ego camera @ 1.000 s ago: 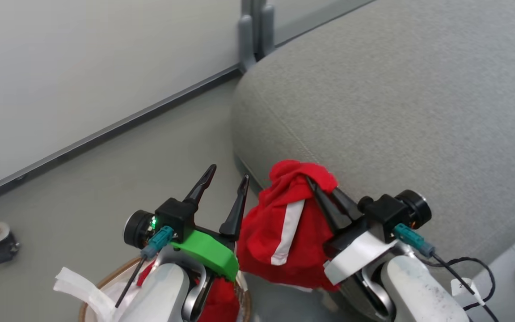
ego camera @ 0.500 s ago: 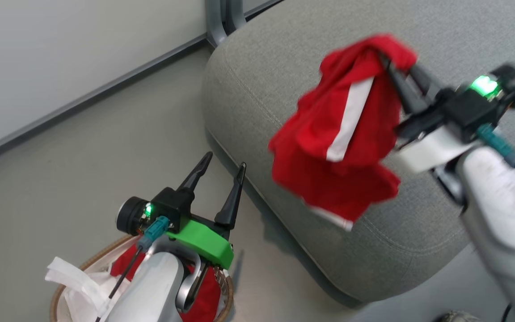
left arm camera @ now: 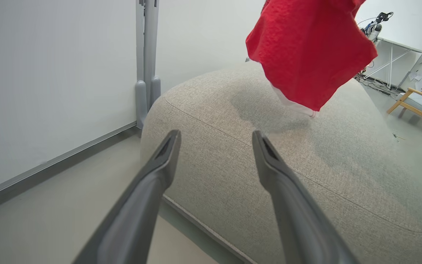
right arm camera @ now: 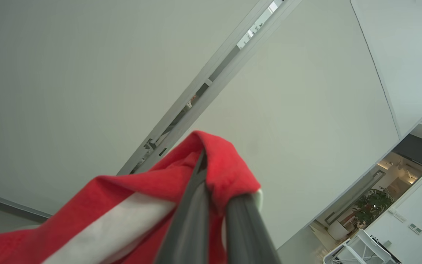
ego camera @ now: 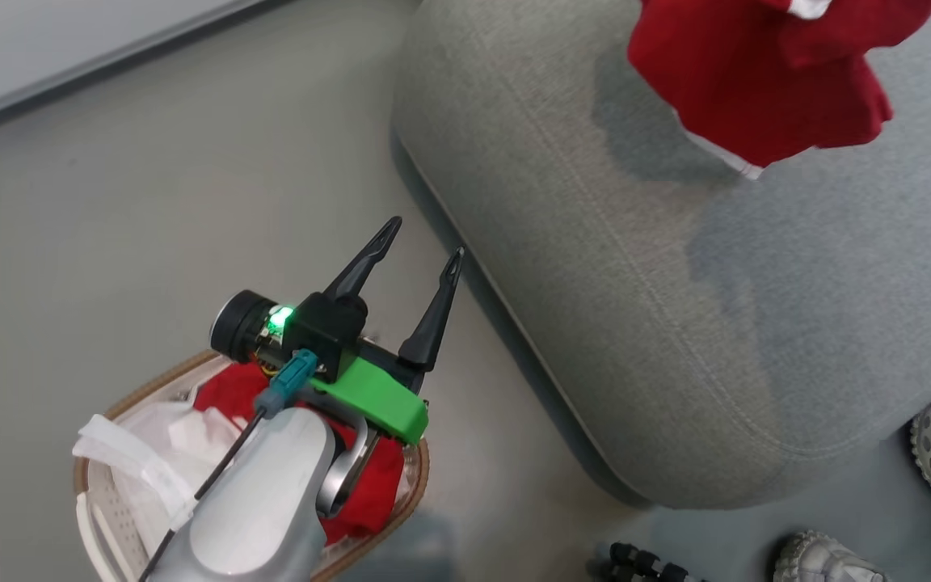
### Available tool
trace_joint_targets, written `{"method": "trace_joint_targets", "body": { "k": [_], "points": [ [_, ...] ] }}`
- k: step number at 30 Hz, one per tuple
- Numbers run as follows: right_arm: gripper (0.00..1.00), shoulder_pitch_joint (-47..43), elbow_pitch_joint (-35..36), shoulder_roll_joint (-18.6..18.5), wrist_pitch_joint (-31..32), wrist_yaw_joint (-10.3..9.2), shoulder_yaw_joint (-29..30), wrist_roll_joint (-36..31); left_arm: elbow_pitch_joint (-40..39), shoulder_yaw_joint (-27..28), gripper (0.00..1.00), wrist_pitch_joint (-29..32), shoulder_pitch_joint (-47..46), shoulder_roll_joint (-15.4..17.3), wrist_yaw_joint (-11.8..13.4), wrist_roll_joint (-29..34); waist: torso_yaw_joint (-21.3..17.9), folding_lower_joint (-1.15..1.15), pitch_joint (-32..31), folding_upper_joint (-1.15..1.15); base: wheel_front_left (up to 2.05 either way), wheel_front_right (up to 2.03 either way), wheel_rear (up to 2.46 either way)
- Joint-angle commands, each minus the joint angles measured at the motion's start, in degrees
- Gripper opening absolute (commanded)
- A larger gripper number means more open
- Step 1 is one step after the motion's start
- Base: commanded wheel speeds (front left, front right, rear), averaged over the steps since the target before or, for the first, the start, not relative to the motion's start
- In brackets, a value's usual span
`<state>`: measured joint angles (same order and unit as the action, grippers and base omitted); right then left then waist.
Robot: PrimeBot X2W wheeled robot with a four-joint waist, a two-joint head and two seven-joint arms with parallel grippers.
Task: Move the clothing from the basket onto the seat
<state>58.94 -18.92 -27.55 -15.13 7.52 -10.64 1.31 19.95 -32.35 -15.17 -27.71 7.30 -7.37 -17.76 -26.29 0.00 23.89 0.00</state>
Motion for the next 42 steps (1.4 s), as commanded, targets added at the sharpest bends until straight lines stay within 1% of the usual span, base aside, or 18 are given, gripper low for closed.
{"method": "trace_joint_targets", "body": {
  "k": [1,6,11,15,19,20,22,24,25,26,27,33,36,42],
  "points": [
    [0.00,0.8,-1.5,-0.2,0.0,-0.06,0.7,-1.2,-0.4,-0.5,1.00,0.0,-1.8,0.9,-0.2,-0.4,4.5,0.00,5.4,0.00,0.00,0.00,0.00],
    [0.00,2.1,-6.5,-2.3,0.0,-0.07,4.3,-5.8,-2.4,-3.7,1.00,0.0,-4.1,1.7,-0.2,-1.6,7.2,0.00,9.0,0.00,0.00,0.00,0.00],
    [0.00,0.9,-10.0,-2.9,0.0,-0.07,8.6,-7.5,-4.3,-5.2,1.00,0.0,-4.7,2.4,-0.2,-2.8,8.7,0.00,11.2,0.00,0.00,0.00,0.00],
    [0.00,-1.4,-12.7,-1.4,0.0,-0.07,11.7,-8.8,-5.2,-7.0,1.00,0.0,-5.5,3.5,-0.2,-3.6,9.2,0.00,12.2,0.00,0.00,0.00,0.00],
    [0.00,-5.1,-15.6,1.3,0.0,-0.07,13.8,-9.8,-5.2,-8.6,1.00,0.0,-6.4,4.3,-0.2,-2.4,9.5,0.00,12.2,0.00,0.00,0.00,0.00],
    [0.04,-6.1,-16.2,1.8,0.0,-0.07,14.5,-10.0,-5.2,-9.0,1.00,0.0,-6.5,4.3,-0.2,-2.3,9.6,0.00,12.0,0.00,0.00,0.00,0.00],
    [0.28,-8.0,-17.2,3.0,0.0,-0.07,15.4,-10.4,-4.7,-9.6,1.00,0.0,-6.4,4.4,-0.2,-2.2,9.7,0.00,11.4,0.00,0.00,0.00,0.00],
    [0.41,-10.0,-18.1,4.2,0.0,-0.07,16.4,-10.5,-4.4,-9.8,1.00,0.0,-6.0,4.2,-0.2,-2.6,9.5,0.00,10.5,0.00,0.00,0.00,0.00],
    [0.56,-10.9,-18.3,4.6,0.0,-0.07,16.9,-10.7,-4.3,-9.8,1.00,0.0,-5.7,4.2,-0.2,-2.8,9.4,0.00,10.0,0.00,0.00,0.00,0.00],
    [0.85,-12.0,-18.5,5.2,0.0,-0.07,17.6,-10.7,-4.1,-9.8,1.00,0.0,-5.3,4.1,-0.2,-3.0,9.3,0.00,9.4,0.00,0.00,0.00,0.00],
    [1.00,-12.9,-18.7,5.6,0.0,-0.07,18.2,-10.6,-3.9,-9.9,1.00,0.0,-5.0,3.9,-0.2,-3.2,9.3,0.00,8.9,0.00,0.00,0.00,0.00],
    [1.00,-19.3,-16.8,7.9,0.0,-0.07,21.4,-8.5,-1.8,-8.6,1.00,0.0,-3.3,2.5,-0.2,-4.0,9.3,0.00,4.9,0.00,0.00,0.00,0.00],
    [1.00,-22.5,-15.5,8.3,0.0,-0.07,22.1,-8.1,-0.5,-7.9,1.00,0.0,-1.8,1.3,-0.2,-4.0,9.8,0.00,2.1,0.00,0.00,0.00,0.00],
    [1.00,-27.6,-11.2,9.6,0.0,-0.07,21.2,-6.2,1.3,-5.1,1.00,0.0,1.8,-0.5,-0.2,-3.2,11.3,0.00,-3.4,0.00,0.00,0.00,0.00]
  ]
}}
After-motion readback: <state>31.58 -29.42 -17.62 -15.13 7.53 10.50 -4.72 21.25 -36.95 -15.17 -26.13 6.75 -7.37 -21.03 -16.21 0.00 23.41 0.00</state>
